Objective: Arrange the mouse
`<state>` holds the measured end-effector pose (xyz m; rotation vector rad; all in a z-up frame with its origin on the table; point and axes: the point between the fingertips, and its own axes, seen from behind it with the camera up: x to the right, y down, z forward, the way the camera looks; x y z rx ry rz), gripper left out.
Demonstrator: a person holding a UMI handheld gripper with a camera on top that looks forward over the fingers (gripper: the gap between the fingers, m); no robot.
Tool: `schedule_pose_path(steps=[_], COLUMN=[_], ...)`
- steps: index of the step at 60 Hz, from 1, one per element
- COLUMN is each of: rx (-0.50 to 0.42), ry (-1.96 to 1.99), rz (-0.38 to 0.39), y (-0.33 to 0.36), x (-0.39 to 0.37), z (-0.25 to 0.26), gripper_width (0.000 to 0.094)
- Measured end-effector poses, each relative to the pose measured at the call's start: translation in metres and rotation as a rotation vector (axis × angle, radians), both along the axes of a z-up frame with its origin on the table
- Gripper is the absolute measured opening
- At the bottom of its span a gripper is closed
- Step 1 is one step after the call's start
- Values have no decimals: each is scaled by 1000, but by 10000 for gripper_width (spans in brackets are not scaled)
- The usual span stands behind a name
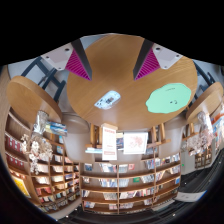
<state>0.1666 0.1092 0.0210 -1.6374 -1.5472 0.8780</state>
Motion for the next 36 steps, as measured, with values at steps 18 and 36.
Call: schedule_pose_path(steps=[18,36], rx=[5,7], ry=[-63,-81], rz=[-20,-45], y=[3,11], x=[-52,-111], z=[-30,-37], gripper_width=[857,855])
